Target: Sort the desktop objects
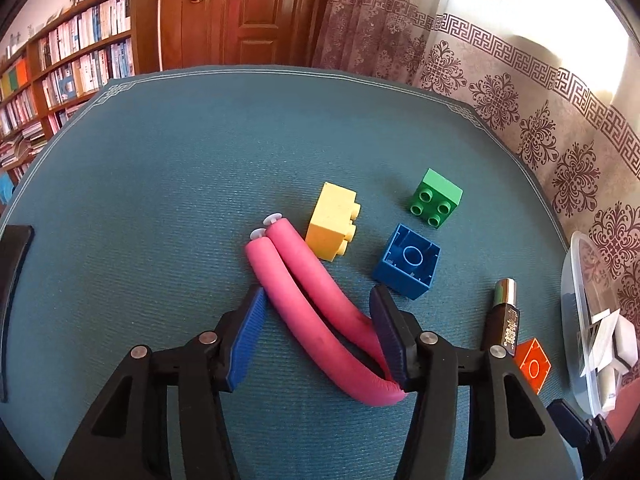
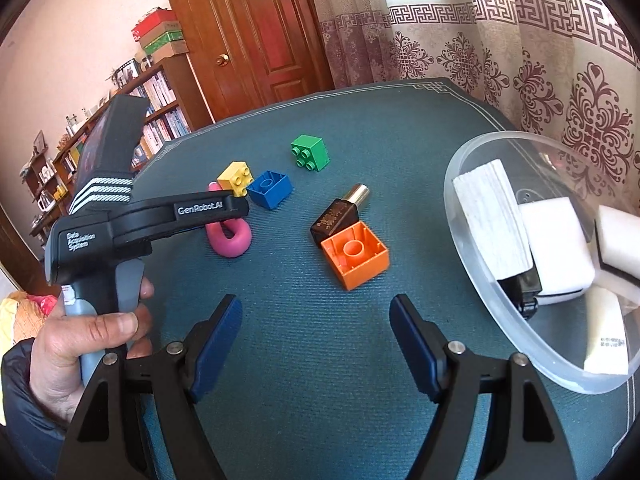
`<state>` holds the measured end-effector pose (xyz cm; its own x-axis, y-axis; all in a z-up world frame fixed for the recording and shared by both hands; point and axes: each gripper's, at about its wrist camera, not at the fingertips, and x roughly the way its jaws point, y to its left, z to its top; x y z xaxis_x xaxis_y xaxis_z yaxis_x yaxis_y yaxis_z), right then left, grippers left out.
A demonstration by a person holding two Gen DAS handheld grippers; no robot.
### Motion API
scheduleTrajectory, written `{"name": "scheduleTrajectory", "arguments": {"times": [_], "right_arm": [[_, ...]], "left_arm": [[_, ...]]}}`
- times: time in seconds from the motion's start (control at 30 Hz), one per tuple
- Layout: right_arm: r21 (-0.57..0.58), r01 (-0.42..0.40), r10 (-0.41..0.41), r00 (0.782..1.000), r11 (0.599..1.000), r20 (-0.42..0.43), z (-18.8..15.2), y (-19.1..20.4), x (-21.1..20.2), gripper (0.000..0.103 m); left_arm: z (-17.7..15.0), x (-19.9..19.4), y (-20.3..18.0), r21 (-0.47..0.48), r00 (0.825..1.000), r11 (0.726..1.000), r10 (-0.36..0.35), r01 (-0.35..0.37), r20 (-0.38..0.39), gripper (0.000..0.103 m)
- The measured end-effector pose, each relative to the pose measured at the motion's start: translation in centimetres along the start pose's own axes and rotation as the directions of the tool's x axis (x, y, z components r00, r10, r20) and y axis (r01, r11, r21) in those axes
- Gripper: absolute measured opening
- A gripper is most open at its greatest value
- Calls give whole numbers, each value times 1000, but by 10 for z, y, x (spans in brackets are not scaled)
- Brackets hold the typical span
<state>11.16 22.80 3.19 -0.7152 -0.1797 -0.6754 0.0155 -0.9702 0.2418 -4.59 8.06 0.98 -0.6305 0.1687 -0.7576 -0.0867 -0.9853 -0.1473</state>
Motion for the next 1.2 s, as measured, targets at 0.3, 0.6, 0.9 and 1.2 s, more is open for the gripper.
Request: {"name": "scheduleTrajectory", "arguments": {"times": [0.3,0.6,0.9,1.2], "right_arm": [[-35,79,-79,997,996,6,12,5,19,80],[-96,163,-167,985,982,-39,17,12,40,69],[-69,180,-182,983,981,-31,24,3,44,46],[-64,161,-163,986,985,-27,19,4,37,42]], "left_arm": [[-7,-5,6,11,1000,1000,-16,16,20,51],[-11,-9,9,7,999,999,-47,47,15,46],[-13,-10,9,4,998,998,-58,58,15,46],[-16,-14,3,41,996,996,-85,83,27,41]]}}
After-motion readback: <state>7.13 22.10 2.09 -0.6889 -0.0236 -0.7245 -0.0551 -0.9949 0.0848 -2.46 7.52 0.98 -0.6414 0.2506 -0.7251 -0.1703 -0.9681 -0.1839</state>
